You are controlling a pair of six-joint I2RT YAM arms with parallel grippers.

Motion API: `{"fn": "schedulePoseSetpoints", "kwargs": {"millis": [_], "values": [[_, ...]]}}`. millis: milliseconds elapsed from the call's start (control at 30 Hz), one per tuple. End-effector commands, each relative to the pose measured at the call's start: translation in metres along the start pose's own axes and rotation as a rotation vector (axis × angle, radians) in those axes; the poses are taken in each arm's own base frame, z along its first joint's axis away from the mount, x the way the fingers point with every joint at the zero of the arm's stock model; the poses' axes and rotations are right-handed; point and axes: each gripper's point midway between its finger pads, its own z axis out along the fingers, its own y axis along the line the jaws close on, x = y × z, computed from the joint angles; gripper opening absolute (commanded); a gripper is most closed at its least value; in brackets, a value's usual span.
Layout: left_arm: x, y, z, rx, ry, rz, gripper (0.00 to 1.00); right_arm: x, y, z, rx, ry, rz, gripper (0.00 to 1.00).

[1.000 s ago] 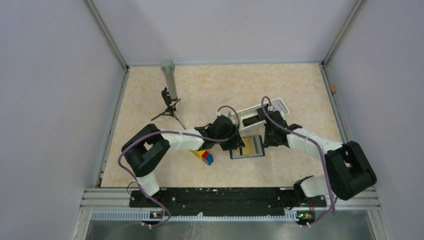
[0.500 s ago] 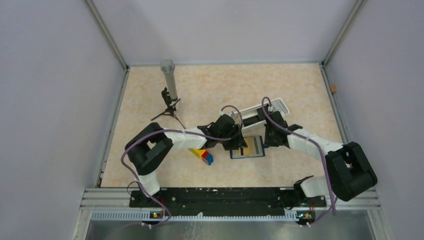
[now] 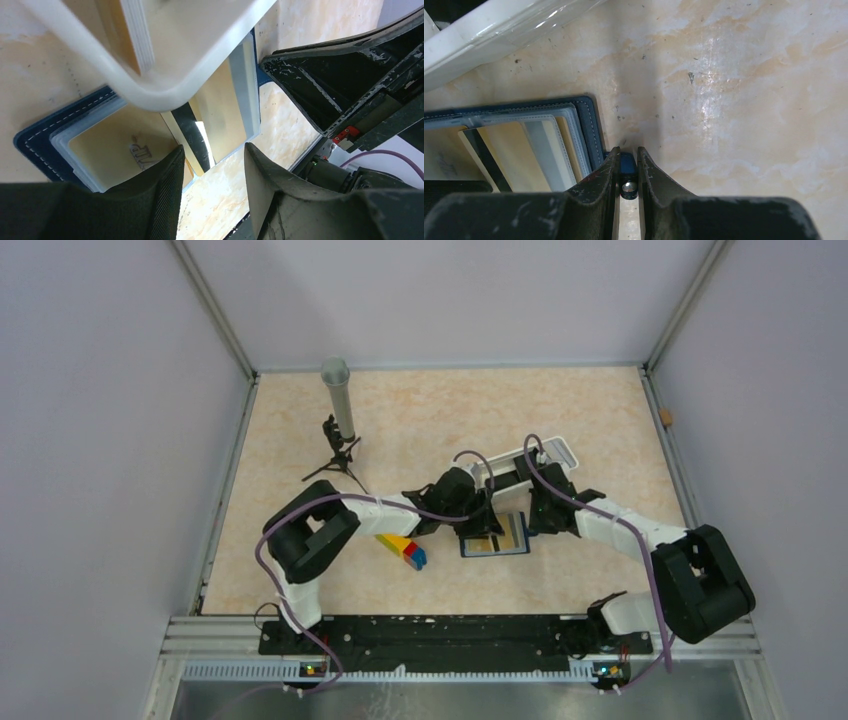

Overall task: Put the credit cards into the card holder
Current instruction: Insert the credit card into the card holder.

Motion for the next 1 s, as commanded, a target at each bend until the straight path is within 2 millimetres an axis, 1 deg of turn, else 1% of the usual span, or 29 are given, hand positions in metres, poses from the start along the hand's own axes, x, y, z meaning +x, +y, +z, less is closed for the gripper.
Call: {"fn": "schedulePoseSetpoints", "kwargs": {"millis": [0,100,267,367,567,633,733,867,967], "values": [[-0.006,-0.007,0.010,0.024,-0.010,0.050,0.49,0.012,-0.013,-0.002,0.039,0.035,-0.007,0.05],[-0.010,-0.015,0.014,0.047,-0.014,0.059,0.47,0.013,-0.013,-0.002,0.038,0.038,-0.006,0.05],[-0.016,-0.033,0.017,0.085,-0.030,0.085,0.47,0.012,-0.013,-0.002,0.038,0.037,-0.005,0.05],[-0.017,-0.041,0.019,0.106,-0.029,0.095,0.46,0.013,-0.013,-0.002,0.040,0.038,-0.004,0.05],[-0.018,-0.051,0.015,0.140,-0.041,0.097,0.46,0.013,-0.015,-0.002,0.048,0.041,-0.003,0.05],[-0.019,-0.049,0.009,0.125,-0.061,0.094,0.48,0.013,-0.016,-0.002,0.054,0.038,-0.002,0.05],[-0.022,-0.039,-0.001,0.073,-0.091,0.099,0.55,0.013,-0.017,-0.003,0.056,0.036,-0.001,0.05],[-0.017,-0.014,-0.009,-0.046,-0.093,0.072,0.63,0.012,-0.017,-0.005,0.052,0.026,0.002,0.05],[-0.013,-0.002,-0.014,-0.084,-0.101,0.034,0.69,0.012,-0.017,-0.004,0.050,0.028,0.006,0.05]]}}
